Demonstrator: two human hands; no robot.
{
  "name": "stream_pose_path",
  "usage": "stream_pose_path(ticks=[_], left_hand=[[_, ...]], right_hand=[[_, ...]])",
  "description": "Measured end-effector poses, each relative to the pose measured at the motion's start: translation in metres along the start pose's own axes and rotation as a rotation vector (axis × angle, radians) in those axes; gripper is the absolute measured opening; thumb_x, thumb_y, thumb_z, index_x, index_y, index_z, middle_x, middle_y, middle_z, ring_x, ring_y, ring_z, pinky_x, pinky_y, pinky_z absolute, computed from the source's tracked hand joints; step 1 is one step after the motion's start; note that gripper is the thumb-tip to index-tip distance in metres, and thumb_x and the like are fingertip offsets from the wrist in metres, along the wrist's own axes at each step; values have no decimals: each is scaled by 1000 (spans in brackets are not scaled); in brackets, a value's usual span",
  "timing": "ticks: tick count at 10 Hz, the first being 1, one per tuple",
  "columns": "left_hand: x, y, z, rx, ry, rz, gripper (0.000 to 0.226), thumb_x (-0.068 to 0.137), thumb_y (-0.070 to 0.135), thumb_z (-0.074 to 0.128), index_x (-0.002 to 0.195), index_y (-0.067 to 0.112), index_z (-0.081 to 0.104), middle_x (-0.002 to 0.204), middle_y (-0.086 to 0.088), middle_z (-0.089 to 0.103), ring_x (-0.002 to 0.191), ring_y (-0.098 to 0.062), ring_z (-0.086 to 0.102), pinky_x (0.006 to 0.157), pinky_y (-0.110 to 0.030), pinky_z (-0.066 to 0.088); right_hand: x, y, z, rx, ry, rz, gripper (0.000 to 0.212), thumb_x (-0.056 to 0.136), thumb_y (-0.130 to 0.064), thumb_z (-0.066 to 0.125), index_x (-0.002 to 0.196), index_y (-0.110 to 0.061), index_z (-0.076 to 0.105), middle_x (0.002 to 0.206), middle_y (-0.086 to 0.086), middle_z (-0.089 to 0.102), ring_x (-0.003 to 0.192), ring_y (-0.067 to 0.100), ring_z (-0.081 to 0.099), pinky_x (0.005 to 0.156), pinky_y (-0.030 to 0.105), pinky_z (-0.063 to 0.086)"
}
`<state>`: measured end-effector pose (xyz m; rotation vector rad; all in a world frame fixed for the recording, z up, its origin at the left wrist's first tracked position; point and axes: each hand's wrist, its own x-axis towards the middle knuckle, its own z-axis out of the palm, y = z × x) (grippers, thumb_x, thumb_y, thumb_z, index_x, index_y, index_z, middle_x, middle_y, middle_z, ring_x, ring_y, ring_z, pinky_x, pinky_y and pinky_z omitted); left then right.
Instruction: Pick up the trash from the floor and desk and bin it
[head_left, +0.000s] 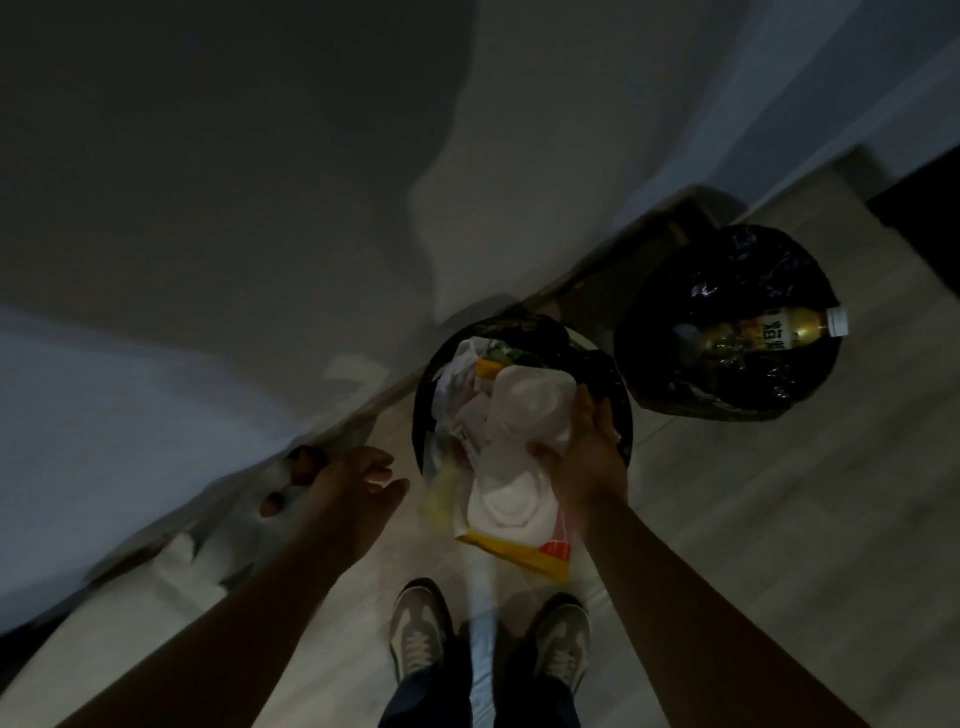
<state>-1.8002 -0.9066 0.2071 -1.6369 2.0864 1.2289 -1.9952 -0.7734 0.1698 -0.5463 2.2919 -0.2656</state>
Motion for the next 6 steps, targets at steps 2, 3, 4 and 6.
stream_pose_path(ticks=[2,3,4,6], left_hand=[[-19,29,-26,-32,-60,-1,30,83,17,70,111,10,60,103,-4,67,94,-15,63,88,-31,52],[-22,38,-31,-28,-18,26,33,83,20,70,113,12,60,102,-1,65,91,-13,61,83,-25,48],[-19,37,-27,-11,-17,39,34,84,20,70,115,12,59,99,2,60,91,-12,59,80,-23,45],[-16,16,-12,25,-59,64,32,84,22,70,112,13,59,102,1,62,96,-15,62,88,-31,52]], right_hand=[[-17,-7,-36,-98,-136,-110,89,90,-49,55,152,-27,-4,160,4,-4,147,27,11,111,41,34],[-16,-11,-41,-204,-240,-98,89,91,-51,51,151,-30,-11,160,6,-8,144,32,20,109,42,36],[-12,-10,-28,-242,-315,-77,92,89,-54,53,152,-26,-8,160,5,-14,147,31,8,113,43,30],[-7,3,-3,-239,-248,-70,82,91,-51,52,153,-21,8,160,-1,-6,147,24,10,114,39,29]])
